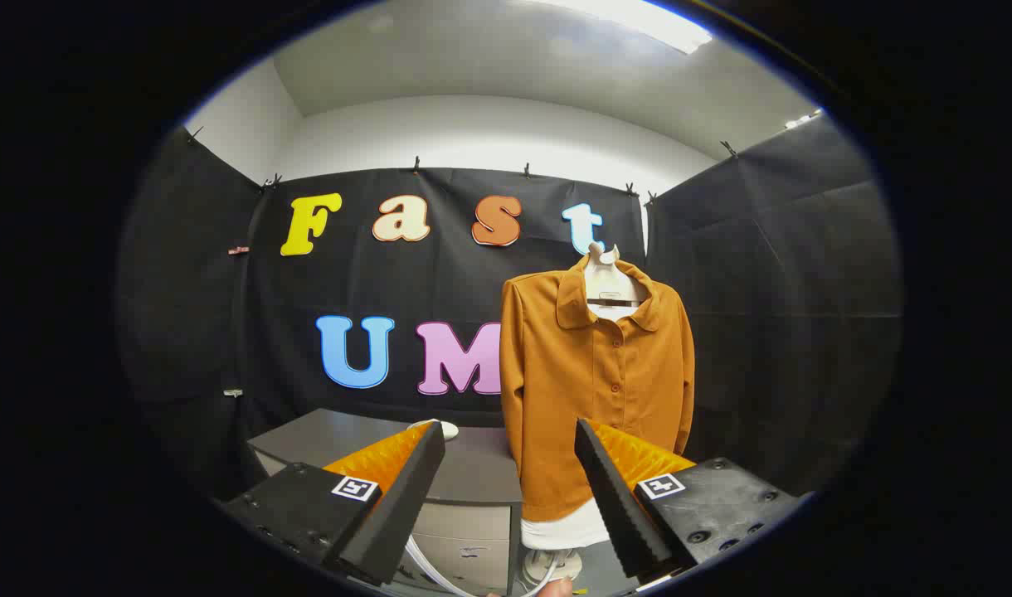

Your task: Iron the clothes twice with a garment steamer, once on the left side and once on the right side.

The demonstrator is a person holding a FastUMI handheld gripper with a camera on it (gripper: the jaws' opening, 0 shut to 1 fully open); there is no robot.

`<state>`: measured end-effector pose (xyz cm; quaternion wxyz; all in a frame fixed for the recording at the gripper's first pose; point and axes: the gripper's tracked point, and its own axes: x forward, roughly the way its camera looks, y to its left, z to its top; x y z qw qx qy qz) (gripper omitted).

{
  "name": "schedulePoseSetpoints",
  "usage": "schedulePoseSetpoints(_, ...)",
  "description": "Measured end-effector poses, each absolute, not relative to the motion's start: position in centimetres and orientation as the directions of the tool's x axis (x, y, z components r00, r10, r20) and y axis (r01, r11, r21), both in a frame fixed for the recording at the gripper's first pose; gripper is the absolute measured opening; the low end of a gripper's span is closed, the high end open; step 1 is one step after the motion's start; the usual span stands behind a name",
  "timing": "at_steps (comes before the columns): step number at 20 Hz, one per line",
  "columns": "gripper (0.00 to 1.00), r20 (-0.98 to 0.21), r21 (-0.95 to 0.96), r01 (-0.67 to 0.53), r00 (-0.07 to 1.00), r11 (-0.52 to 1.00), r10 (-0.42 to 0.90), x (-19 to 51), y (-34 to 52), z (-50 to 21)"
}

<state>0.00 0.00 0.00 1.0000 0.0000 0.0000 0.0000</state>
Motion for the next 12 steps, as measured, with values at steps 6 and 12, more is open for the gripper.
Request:
schedulePoseSetpoints(6, 0.98, 0.005, -0.013, 0.01, 1.0, 1.0, -0.01, -0.3, -0.26, 0.03)
schedulePoseSetpoints(12, 0.98, 0.004, -0.008, 0.008, 1.0, 1.0, -0.008, -0.32, -0.01, 0.17)
